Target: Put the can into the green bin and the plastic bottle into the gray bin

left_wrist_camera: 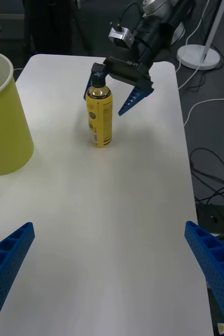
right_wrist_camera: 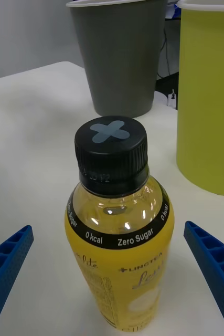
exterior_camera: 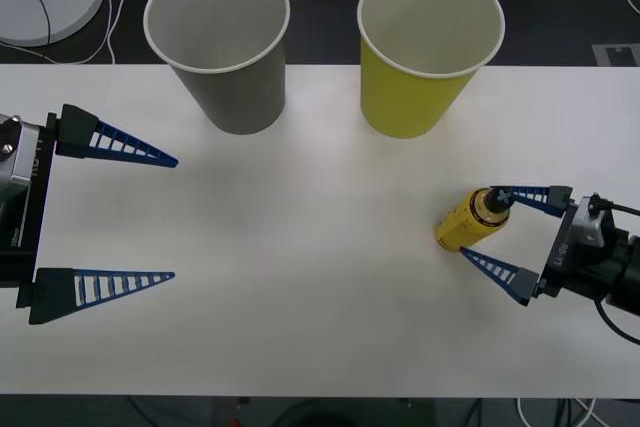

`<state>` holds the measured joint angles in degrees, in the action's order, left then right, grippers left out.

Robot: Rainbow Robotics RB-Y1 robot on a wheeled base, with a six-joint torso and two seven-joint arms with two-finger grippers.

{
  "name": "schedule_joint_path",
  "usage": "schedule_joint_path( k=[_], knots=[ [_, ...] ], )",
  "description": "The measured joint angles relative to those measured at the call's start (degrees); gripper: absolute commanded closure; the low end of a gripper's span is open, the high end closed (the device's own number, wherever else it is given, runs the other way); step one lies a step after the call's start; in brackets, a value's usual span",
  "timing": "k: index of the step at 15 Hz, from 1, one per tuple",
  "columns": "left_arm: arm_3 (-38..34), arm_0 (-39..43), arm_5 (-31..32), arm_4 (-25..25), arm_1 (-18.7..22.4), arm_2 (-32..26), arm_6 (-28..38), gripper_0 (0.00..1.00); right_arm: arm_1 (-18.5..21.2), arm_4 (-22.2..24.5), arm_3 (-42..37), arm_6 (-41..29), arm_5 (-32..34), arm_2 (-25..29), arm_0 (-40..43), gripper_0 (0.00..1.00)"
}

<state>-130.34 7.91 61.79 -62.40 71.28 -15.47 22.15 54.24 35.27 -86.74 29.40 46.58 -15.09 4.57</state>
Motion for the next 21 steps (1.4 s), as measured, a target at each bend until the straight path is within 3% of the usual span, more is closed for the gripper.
schedule_joint_path(
  k=[11, 12, 13, 14, 21],
  knots=[
    [0.0, 0.0, 0.0, 0.0, 0.0, 0.0, 0.0, 0.0, -0.7, 0.0, 0.0, -0.2, -2.5, -2.6, -2.8, 0.0],
    [0.0, 0.0, 0.0, 0.0, 0.0, 0.0, 0.0, 0.0, -0.7, 0.0, 0.0, -0.2, -2.5, -2.6, -2.9, 0.26],
    [0.0, 0.0, 0.0, 0.0, 0.0, 0.0, 0.0, 0.0, -0.7, 0.0, 0.0, -0.2, -2.6, -2.6, -2.9, 0.91],
    [0.0, 0.0, 0.0, 0.0, 0.0, 0.0, 0.0, 0.0, -0.7, 0.0, 0.0, -0.2, -2.6, -2.7, -3.0, 1.0],
    [0.0, 0.0, 0.0, 0.0, 0.0, 0.0, 0.0, 0.0, -0.7, -0.2, 0.0, -0.4, -2.4, -2.9, -3.1, 1.0]
  ],
)
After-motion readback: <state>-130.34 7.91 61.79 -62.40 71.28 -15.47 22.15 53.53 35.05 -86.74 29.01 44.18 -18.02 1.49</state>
